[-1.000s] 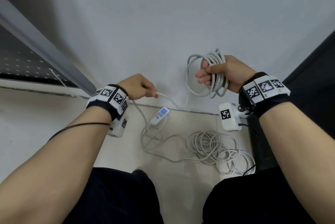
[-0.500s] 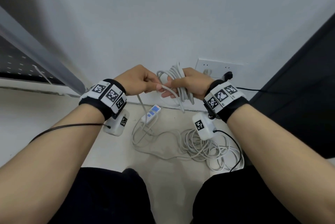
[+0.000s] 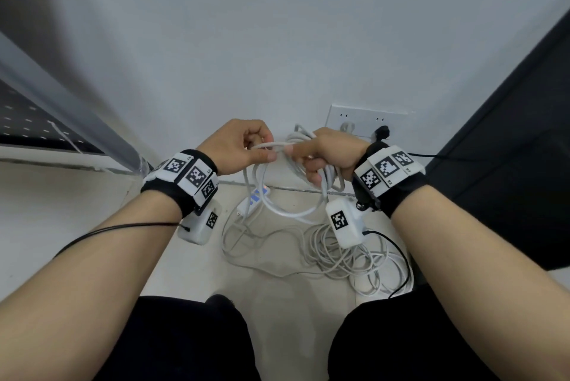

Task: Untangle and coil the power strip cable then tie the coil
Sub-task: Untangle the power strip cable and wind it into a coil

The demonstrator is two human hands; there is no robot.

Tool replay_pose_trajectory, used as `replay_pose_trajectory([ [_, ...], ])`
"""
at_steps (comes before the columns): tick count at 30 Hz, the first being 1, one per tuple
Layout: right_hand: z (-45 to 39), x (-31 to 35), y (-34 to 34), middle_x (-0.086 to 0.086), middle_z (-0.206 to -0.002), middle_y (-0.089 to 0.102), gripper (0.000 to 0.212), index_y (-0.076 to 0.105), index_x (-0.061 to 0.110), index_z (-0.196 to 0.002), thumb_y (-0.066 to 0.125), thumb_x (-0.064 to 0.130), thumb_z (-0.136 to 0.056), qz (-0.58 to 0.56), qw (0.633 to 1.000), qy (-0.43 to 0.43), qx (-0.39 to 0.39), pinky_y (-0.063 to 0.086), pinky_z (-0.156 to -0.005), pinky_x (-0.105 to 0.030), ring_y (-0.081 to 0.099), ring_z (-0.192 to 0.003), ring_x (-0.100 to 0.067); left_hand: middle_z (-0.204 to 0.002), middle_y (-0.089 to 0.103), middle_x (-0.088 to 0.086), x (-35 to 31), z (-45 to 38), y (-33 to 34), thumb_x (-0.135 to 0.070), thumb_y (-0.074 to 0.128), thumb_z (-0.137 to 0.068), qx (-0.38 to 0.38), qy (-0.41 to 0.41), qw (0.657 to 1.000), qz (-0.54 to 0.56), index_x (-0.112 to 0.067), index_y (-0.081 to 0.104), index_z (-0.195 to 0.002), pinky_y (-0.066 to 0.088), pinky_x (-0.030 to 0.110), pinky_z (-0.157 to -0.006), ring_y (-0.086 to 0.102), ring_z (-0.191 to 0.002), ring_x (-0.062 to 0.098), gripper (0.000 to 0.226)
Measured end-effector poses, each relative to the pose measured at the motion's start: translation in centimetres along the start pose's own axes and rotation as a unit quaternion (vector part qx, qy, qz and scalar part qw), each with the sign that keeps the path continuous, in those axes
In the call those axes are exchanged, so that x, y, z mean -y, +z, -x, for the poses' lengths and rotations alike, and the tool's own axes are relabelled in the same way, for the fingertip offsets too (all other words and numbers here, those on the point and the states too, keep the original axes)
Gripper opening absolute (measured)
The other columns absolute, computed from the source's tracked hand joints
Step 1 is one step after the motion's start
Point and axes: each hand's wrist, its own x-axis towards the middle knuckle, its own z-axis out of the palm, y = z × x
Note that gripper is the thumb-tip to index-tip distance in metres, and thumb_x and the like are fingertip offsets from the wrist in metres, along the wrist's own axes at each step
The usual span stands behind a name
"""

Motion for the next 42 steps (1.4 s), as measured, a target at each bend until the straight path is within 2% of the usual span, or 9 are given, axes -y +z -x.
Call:
replay_pose_trajectory([
  [7, 2.5, 0.4, -3.3, -0.006, -0.068, 0.071, 0.025, 0.053, 0.01, -0.068, 0.057, 0.029, -0.085, -0.192, 0.98, -0.041, 0.028, 0.058, -0.072, -0.029, 0.075, -0.078, -0.025, -0.065, 0.071, 0.007, 3.8, 0.2, -0.3, -0.017, 0.065, -0.093, -0.009, -0.09, 0.996, 0.021, -0.017, 0.059, -0.071, 0.049, 0.026, -0.064, 0.065, -0.065, 0.016, 0.023],
  [11, 4.3, 0.4, -5.1, -0.001, -0.056, 0.062, 0.038, 0.055, 0.018, -0.05, 0.056, 0.031, -0.085, -0.203, 0.977, -0.071, -0.002, 0.056, -0.068, -0.031, 0.071, -0.062, -0.021, -0.074, 0.075, 0.01, 6.6, 0.8, -0.9, -0.025, 0.062, -0.095, -0.012, -0.167, 0.986, 0.018, -0.023, 0.051, -0.064, 0.046, 0.033, -0.07, 0.066, -0.084, 0.032, 0.033],
  [15, 4.7, 0.5, -5.8, -0.002, -0.054, 0.06, 0.047, 0.055, 0.017, -0.05, 0.051, 0.024, -0.097, -0.19, 0.977, -0.095, -0.026, 0.055, -0.054, -0.026, 0.066, -0.052, -0.019, -0.059, 0.068, 0.011, 7.9, 1.2, -1.1, -0.028, 0.056, -0.098, -0.005, -0.209, 0.975, -0.081, -0.014, 0.054, -0.065, 0.048, 0.039, -0.077, 0.067, -0.066, 0.028, 0.036],
  [19, 4.3, 1.0, -5.8, -0.005, -0.062, 0.068, 0.031, 0.06, 0.01, -0.068, 0.052, 0.021, -0.096, -0.175, 0.977, -0.115, -0.042, 0.055, -0.056, -0.026, 0.067, -0.054, -0.019, -0.05, 0.045, -0.005, 4.9, 0.1, -1.0, -0.033, 0.054, -0.097, 0.021, -0.186, 0.965, -0.186, -0.02, 0.063, -0.066, 0.039, 0.027, -0.057, 0.047, -0.051, 0.016, 0.035],
  [23, 3.6, 0.8, -5.4, -0.009, -0.074, 0.073, 0.014, 0.065, 0.003, -0.095, 0.054, 0.011, -0.097, -0.138, 0.979, -0.134, -0.067, 0.057, -0.06, -0.027, 0.073, -0.068, -0.022, -0.06, 0.054, -0.005, 0.6, -0.3, 0.4, -0.03, 0.057, -0.095, 0.124, -0.13, 0.945, -0.272, -0.028, 0.071, -0.074, 0.038, 0.026, -0.061, 0.052, -0.063, 0.011, 0.026],
  [29, 2.2, 0.0, -3.8, -0.019, -0.109, 0.073, 0.012, 0.068, 0.004, -0.097, 0.057, -0.001, -0.094, -0.065, 0.991, -0.104, -0.062, 0.058, -0.085, -0.036, 0.07, -0.107, -0.029, -0.059, 0.059, -0.002, -4.1, -0.5, 3.1, -0.028, 0.069, -0.087, 0.181, -0.044, 0.947, -0.26, -0.029, 0.073, -0.073, 0.04, 0.026, -0.056, 0.05, -0.057, 0.012, 0.015],
  [35, 1.2, -1.0, -1.6, -0.018, -0.086, 0.069, 0.013, 0.07, 0.006, -0.089, 0.06, 0.0, -0.083, 0.246, 0.961, -0.072, -0.107, 0.055, -0.087, -0.052, 0.064, -0.079, -0.027, -0.055, 0.061, -0.005, -6.8, 0.3, 4.1, -0.02, 0.072, -0.085, 0.156, 0.011, 0.979, -0.133, -0.023, 0.077, -0.072, 0.042, 0.026, -0.062, 0.051, -0.055, 0.006, 0.014],
  [39, 1.0, -0.9, -1.0, -0.035, -0.095, 0.068, 0.029, 0.065, -0.016, -0.098, 0.045, 0.004, -0.093, -0.03, 0.999, -0.024, -0.03, 0.057, -0.085, -0.049, 0.069, -0.091, -0.047, -0.054, 0.06, -0.001, -6.3, 0.0, 3.4, -0.024, 0.076, -0.083, 0.045, 0.014, 0.994, -0.095, -0.014, 0.067, -0.065, 0.048, 0.034, -0.064, 0.054, -0.056, 0.012, 0.023],
  [42, 1.1, -1.1, -1.0, -0.015, -0.057, 0.066, 0.055, 0.068, 0.005, -0.063, 0.037, 0.031, -0.1, -0.109, 0.99, -0.021, 0.084, 0.055, -0.06, -0.031, 0.067, -0.054, -0.03, -0.051, 0.054, -0.005, -5.1, -0.4, 3.0, -0.031, 0.082, -0.076, -0.007, -0.028, 0.996, -0.08, -0.018, 0.059, -0.061, 0.041, 0.027, -0.055, 0.047, -0.049, 0.01, 0.03],
])
